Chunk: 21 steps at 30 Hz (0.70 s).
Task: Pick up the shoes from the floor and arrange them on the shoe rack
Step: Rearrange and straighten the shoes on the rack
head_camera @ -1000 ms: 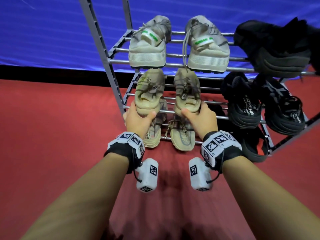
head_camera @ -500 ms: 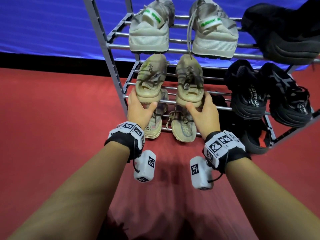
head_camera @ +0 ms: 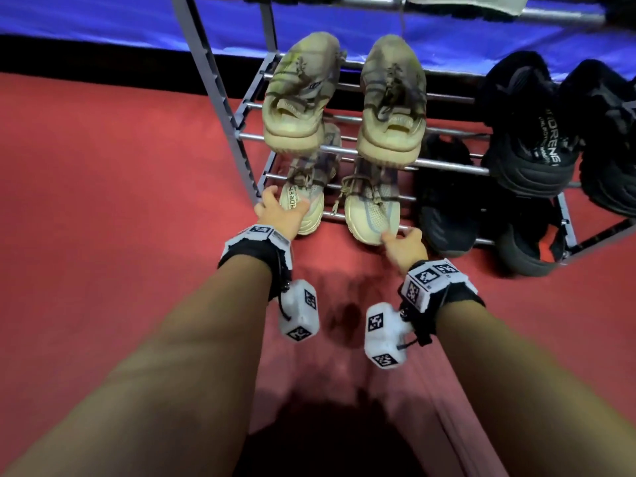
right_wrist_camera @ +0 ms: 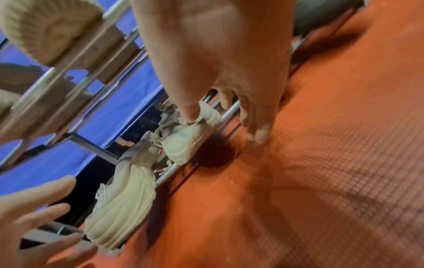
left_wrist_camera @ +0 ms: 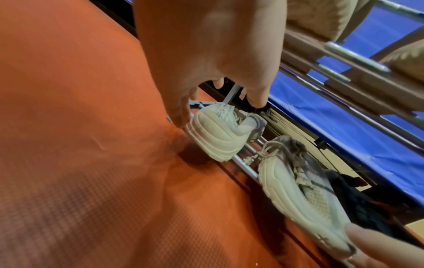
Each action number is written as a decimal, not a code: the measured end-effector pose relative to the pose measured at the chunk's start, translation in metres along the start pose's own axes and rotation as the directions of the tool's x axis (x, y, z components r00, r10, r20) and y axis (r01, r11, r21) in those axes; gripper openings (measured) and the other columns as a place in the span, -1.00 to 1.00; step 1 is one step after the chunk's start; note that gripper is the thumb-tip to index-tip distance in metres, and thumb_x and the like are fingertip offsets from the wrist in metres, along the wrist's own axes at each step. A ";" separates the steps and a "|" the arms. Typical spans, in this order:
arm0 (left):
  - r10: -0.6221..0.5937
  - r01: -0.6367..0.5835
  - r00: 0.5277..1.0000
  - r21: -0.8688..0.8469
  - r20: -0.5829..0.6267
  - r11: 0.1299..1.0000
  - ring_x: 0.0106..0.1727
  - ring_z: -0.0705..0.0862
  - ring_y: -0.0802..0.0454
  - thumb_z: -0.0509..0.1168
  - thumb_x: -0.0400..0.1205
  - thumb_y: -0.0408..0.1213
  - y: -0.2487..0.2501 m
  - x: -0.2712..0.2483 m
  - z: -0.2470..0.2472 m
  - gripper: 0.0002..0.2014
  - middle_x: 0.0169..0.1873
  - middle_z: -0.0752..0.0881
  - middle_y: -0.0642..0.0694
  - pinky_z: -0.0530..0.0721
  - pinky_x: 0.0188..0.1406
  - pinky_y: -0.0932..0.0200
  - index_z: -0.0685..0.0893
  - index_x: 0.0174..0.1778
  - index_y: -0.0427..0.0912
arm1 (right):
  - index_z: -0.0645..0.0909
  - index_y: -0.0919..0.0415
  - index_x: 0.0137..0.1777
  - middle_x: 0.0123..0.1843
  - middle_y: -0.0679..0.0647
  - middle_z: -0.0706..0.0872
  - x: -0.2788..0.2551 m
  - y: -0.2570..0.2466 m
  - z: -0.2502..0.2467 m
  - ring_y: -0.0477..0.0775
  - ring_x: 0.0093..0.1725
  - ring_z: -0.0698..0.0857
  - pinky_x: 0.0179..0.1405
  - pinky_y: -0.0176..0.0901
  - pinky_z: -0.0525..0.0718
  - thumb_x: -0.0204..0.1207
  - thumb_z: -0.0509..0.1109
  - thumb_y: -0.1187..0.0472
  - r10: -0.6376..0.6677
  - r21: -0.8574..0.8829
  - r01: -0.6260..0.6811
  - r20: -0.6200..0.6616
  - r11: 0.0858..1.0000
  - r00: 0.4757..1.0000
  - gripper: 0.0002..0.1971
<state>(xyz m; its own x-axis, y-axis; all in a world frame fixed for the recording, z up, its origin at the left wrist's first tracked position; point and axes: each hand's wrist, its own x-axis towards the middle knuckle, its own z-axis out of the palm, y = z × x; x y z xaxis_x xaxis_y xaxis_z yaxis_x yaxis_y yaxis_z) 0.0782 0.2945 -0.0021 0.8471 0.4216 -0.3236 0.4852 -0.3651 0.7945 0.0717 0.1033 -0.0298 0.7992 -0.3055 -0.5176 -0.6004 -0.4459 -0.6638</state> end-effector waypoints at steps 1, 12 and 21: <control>-0.002 0.002 1.000 -0.014 0.010 1.000 0.46 0.41 -0.22 0.34 0.58 -0.12 -0.002 0.002 0.003 -0.33 0.49 0.29 -0.27 0.32 0.45 0.07 0.21 0.57 -0.11 | 0.24 0.30 0.54 0.28 0.20 0.59 0.006 0.004 0.004 0.24 0.25 0.60 0.36 0.08 0.48 0.56 0.29 -0.03 0.013 0.065 -0.015 0.024 0.998 1.000 -0.35; -0.071 0.071 0.994 0.005 0.084 0.997 0.16 0.69 -0.36 0.43 0.48 -0.39 -0.029 0.021 0.011 -0.35 0.19 0.68 -0.30 0.66 0.18 -0.19 0.30 0.45 -0.09 | 0.36 0.03 0.51 0.10 0.15 0.70 0.024 0.011 0.012 -0.02 -0.39 0.62 -0.57 -0.32 0.69 0.67 0.20 0.25 0.053 0.595 -0.108 0.109 0.796 0.993 -0.59; -0.056 0.054 0.995 0.027 0.079 0.998 0.29 0.61 -0.29 0.35 0.55 -0.34 -0.025 0.018 0.007 -0.41 0.32 0.57 -0.28 0.55 0.30 -0.04 0.29 0.49 -0.12 | 0.48 0.24 0.45 0.27 0.25 0.69 0.003 0.004 -0.008 0.18 0.05 0.76 -0.37 -0.18 0.79 0.66 0.14 0.41 -0.028 0.749 0.006 0.017 0.663 0.999 -0.62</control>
<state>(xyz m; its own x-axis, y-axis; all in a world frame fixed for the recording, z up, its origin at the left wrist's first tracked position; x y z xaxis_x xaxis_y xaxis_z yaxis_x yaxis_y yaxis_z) 0.0831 0.3056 -0.0317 0.8332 0.3746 -0.4068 0.5357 -0.3645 0.7617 0.0718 0.0937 -0.0292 0.8151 -0.2784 -0.5080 -0.4145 0.3324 -0.8472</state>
